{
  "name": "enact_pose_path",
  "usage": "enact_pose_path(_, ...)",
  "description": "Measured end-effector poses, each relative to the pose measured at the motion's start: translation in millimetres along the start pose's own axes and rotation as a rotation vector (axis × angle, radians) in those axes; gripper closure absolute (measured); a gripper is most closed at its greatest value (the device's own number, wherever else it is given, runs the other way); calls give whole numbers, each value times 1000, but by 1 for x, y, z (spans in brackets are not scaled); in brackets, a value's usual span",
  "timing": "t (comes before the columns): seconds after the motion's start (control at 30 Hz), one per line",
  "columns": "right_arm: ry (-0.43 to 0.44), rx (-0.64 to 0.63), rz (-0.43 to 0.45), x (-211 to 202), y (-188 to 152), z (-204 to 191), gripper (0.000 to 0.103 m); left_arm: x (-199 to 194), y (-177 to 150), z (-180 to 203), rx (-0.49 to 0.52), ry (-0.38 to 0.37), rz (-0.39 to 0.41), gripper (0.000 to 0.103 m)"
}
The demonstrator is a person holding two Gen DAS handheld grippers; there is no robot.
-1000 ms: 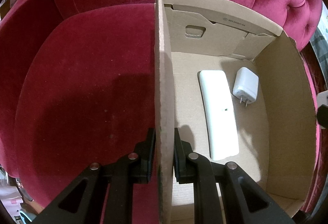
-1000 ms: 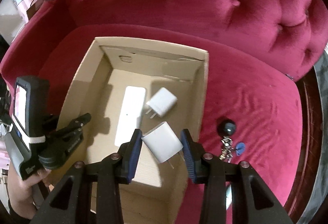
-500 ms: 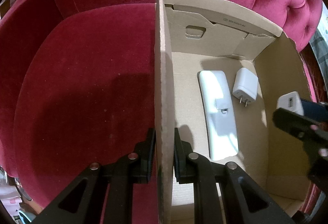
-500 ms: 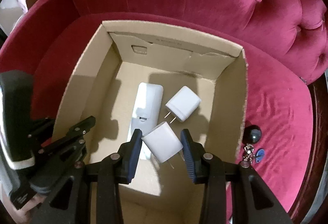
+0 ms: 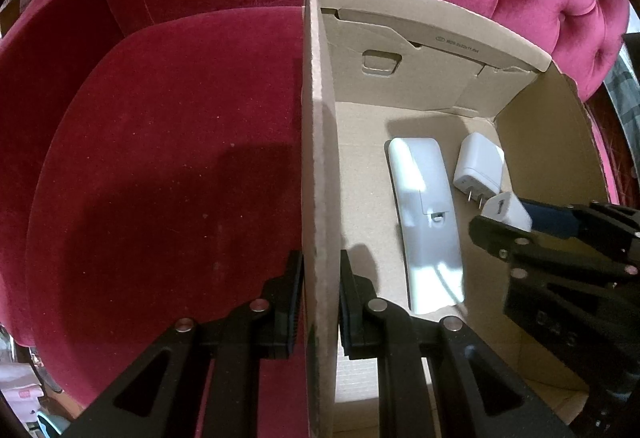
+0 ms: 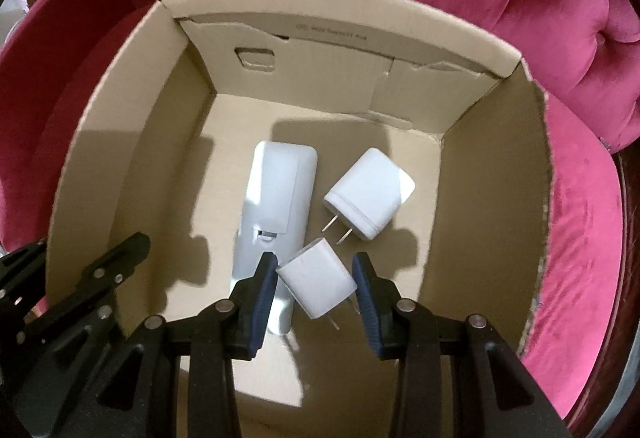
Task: Organize rigid objects
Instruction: 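Lower the cube charger beside the wall charger and open the right gripper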
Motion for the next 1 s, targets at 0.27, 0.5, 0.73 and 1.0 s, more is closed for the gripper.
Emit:
enact_pose_path(0.27, 4, 14, -22, 17, 1, 0, 61, 0, 0, 0, 1, 0, 0, 86)
enact_pose_path(0.5, 1, 18, -22, 21, 2, -1, 61, 0, 0, 0, 0, -1, 0, 86)
enact_pose_path(0.73, 7, 22, -18, 21, 2, 1, 61, 0, 0, 1, 2, 1, 0, 86)
enact_pose_path(1.0, 5, 22, 7, 8, 5, 5, 60, 2, -1, 3, 1, 5, 0, 86)
Point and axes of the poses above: each gripper's, at about its wrist camera, not at the fingertips, and x roughly the way its jaws point, z to its right, y to its top, the point moved 10 cm from there along x, roughly the way its jaws point, and after that the axes turned 11 degrees about -x, right-handed, at the moved point
